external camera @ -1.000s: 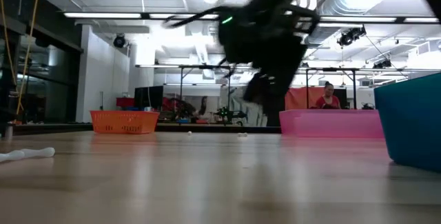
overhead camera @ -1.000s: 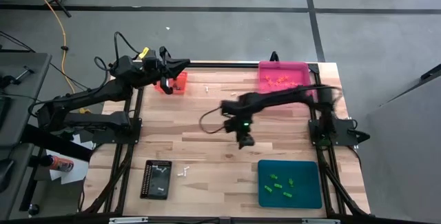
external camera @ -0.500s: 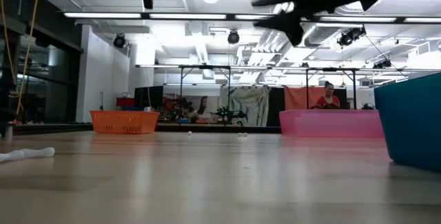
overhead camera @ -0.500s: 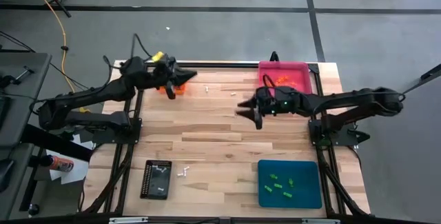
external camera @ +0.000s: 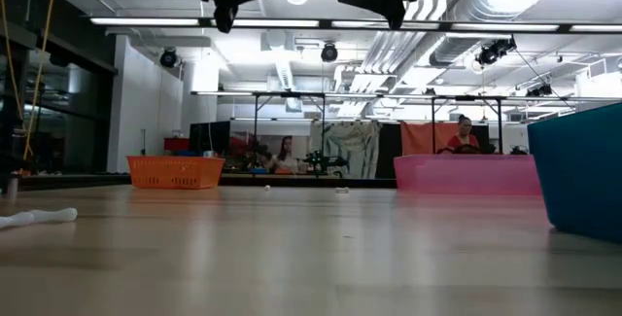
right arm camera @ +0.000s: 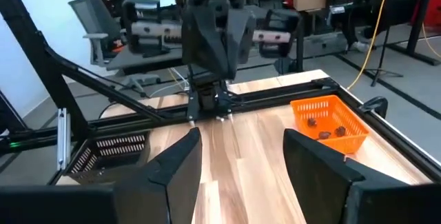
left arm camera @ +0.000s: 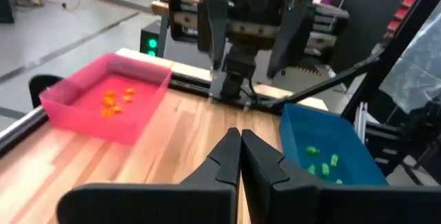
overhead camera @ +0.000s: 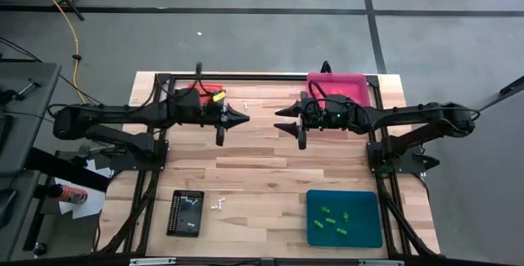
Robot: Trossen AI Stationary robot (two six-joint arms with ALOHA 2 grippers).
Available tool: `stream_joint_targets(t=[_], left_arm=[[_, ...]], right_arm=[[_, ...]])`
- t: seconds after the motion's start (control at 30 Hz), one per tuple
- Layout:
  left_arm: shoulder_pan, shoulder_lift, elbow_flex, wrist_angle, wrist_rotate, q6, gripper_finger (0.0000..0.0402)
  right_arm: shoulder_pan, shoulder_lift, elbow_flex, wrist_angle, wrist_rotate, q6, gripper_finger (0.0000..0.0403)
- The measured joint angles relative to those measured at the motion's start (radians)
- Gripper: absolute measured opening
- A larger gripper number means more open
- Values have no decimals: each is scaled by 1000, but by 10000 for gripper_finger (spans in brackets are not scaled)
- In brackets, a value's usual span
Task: Sort Halloween decoration
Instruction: Put the white bone toy into the black bin
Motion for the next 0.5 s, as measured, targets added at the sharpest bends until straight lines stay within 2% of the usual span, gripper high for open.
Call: stream_joint_targets(t=[0.1,0.17,0.4,0.43,0.5], left_arm=[[-8,15,0,8,0,-4,0],[-8,16,0,12,0,-2,0],[-8,15,0,54,0,124,0],[-8,15,0,52,1,133,0],[-8,15,0,51,1,133,0]], right_arm=[[0,0,0,3,19,22,188],[0,0,0,7,25,49,167],[0,0,0,19,25,45,17],[-2,0,0,19,25,44,10],[-2,0,0,19,25,49,20]])
